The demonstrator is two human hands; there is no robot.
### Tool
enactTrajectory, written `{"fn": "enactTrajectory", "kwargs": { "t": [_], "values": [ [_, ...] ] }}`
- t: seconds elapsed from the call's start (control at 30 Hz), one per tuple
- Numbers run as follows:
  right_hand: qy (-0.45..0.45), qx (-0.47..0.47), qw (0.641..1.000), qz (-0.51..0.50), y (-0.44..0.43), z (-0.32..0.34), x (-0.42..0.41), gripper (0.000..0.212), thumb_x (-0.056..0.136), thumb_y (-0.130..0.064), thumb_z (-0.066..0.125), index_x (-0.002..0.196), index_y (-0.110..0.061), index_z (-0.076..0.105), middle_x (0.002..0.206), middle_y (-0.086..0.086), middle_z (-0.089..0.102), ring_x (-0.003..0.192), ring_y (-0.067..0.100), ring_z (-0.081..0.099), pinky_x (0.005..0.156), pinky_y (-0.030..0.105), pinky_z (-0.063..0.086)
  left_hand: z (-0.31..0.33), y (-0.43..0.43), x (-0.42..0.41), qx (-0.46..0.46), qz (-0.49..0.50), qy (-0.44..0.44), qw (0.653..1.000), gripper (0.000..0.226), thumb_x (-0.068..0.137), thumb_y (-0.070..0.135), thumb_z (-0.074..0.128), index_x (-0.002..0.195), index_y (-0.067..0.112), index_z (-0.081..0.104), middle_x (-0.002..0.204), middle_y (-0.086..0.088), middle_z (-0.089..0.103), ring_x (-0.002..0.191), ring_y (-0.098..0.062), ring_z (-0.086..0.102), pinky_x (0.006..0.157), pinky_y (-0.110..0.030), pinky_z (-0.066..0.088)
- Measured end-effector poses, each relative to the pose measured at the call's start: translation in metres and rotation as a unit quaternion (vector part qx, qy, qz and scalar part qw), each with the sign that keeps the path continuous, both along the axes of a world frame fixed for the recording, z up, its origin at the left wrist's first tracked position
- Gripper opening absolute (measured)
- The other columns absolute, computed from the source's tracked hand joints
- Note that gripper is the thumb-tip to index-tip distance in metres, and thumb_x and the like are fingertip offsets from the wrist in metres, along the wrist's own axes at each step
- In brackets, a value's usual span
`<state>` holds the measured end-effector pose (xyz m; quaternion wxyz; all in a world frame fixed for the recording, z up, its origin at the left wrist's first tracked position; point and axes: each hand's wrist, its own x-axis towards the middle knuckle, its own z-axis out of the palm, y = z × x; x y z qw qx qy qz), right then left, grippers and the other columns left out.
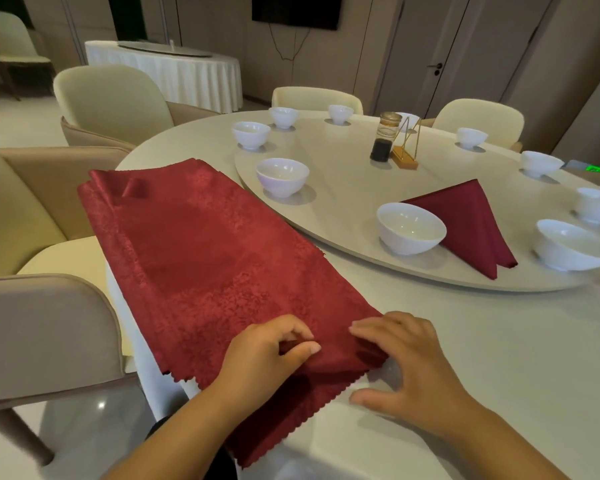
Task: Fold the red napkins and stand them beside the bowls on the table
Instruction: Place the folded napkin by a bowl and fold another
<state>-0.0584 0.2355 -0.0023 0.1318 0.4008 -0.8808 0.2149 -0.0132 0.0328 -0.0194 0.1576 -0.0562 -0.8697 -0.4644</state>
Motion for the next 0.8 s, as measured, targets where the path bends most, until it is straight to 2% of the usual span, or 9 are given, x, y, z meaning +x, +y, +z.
{"fn": "enactTrajectory", "kwargs": {
  "t": [0.07, 0.13, 0.27, 0.37, 0.53, 0.57, 0.63, 0.73, 0.8],
  "values": [
    [0.033, 0.016, 0.999, 0.013, -0.012, -0.004, 0.004, 0.061, 0.065, -0.069, 0.049, 0.114, -0.033, 0.048, 0.109, -0.019, 0.06, 0.109, 0.002, 0.042, 0.1, 0.016, 0.02, -0.004, -0.002, -0.001, -0.01, 0.004, -0.005, 1.0, 0.03, 0.052, 0.069, 0.044, 0.082, 0.066, 0.049, 0.088, 0.036, 0.057, 0.081, 0.001, 0.057, 0.069, -0.014, 0.043],
    [0.054, 0.034, 0.998, 0.013, -0.026, -0.008, 0.003, 0.047, 0.068, -0.057, 0.048, 0.107, -0.033, 0.057, 0.102, -0.017, 0.066, 0.104, 0.002, 0.049, 0.096, 0.017, 0.032, -0.002, -0.004, 0.003, -0.04, -0.011, -0.019, 0.999, 0.036, 0.05, 0.068, 0.044, 0.082, 0.055, 0.056, 0.089, 0.045, 0.051, 0.085, 0.009, 0.054, 0.07, -0.007, 0.039],
    [-0.037, -0.042, 0.998, 0.031, -0.041, -0.008, 0.0, 0.021, 0.078, -0.034, 0.046, 0.08, -0.031, 0.066, 0.077, -0.019, 0.067, 0.071, -0.003, 0.057, 0.063, 0.006, 0.042, -0.008, -0.022, 0.016, -0.142, -0.035, 0.01, 0.989, 0.045, 0.057, 0.059, 0.052, 0.099, 0.042, 0.057, 0.078, 0.04, 0.056, 0.087, 0.011, 0.051, 0.079, -0.004, 0.032],
    [-0.096, -0.138, 0.986, 0.016, -0.038, -0.003, -0.003, 0.022, 0.08, -0.039, 0.04, 0.097, -0.037, 0.055, 0.088, -0.039, 0.058, 0.076, -0.014, 0.055, 0.07, 0.002, 0.039, -0.017, -0.05, 0.026, -0.195, 0.007, 0.073, 0.978, 0.04, 0.062, 0.051, 0.056, 0.099, 0.035, 0.054, 0.088, 0.025, 0.058, 0.084, 0.003, 0.051, 0.079, -0.015, 0.034],
    [-0.137, -0.266, 0.954, -0.019, -0.039, 0.023, -0.007, 0.014, 0.076, -0.034, 0.049, 0.071, -0.042, 0.059, 0.076, -0.035, 0.062, 0.075, -0.01, 0.059, 0.07, 0.004, 0.041, -0.001, -0.085, 0.008, -0.226, 0.125, 0.119, 0.959, 0.032, 0.071, 0.039, 0.053, 0.076, 0.016, 0.074, 0.086, 0.01, 0.068, 0.09, -0.006, 0.051, 0.085, -0.044, 0.036],
    [-0.14, -0.279, 0.95, -0.026, -0.041, 0.031, -0.008, 0.015, 0.077, -0.028, 0.05, 0.072, -0.04, 0.059, 0.073, -0.034, 0.062, 0.074, -0.012, 0.058, 0.069, 0.003, 0.039, 0.007, -0.09, 0.003, -0.187, 0.146, 0.106, 0.966, 0.027, 0.074, 0.036, 0.058, 0.079, 0.014, 0.074, 0.09, 0.014, 0.067, 0.094, -0.002, 0.05, 0.092, -0.042, 0.031],
    [-0.144, -0.294, 0.944, -0.036, -0.042, 0.05, -0.011, 0.023, 0.083, -0.017, 0.055, 0.07, -0.036, 0.058, 0.069, -0.033, 0.061, 0.071, -0.014, 0.056, 0.067, 0.002, 0.039, 0.026, -0.094, -0.006, -0.069, 0.145, 0.062, 0.985, 0.006, 0.082, 0.016, 0.067, 0.078, 0.016, 0.071, 0.086, 0.026, 0.065, 0.088, 0.015, 0.049, 0.095, -0.016, 0.026],
    [-0.115, -0.307, 0.942, -0.067, -0.041, 0.085, -0.018, 0.028, 0.089, -0.002, 0.052, 0.071, -0.022, 0.062, 0.058, -0.024, 0.06, 0.066, -0.018, 0.053, 0.064, 0.001, 0.037, 0.058, -0.099, -0.013, 0.001, 0.135, 0.06, 0.989, 0.032, 0.085, 0.0, 0.06, 0.063, 0.024, 0.059, 0.056, 0.032, 0.058, 0.059, 0.016, 0.052, 0.062, -0.002, 0.036],
    [-0.08, -0.315, 0.942, -0.083, -0.04, 0.113, -0.021, 0.02, 0.09, -0.004, 0.051, 0.078, -0.014, 0.063, 0.065, -0.021, 0.056, 0.061, -0.019, 0.05, 0.061, 0.001, 0.036, 0.086, -0.102, -0.013, 0.013, 0.127, 0.091, 0.988, 0.033, 0.086, 0.002, 0.059, 0.062, 0.024, 0.058, 0.056, 0.03, 0.058, 0.056, 0.013, 0.052, 0.059, -0.002, 0.036]
  ]
}}
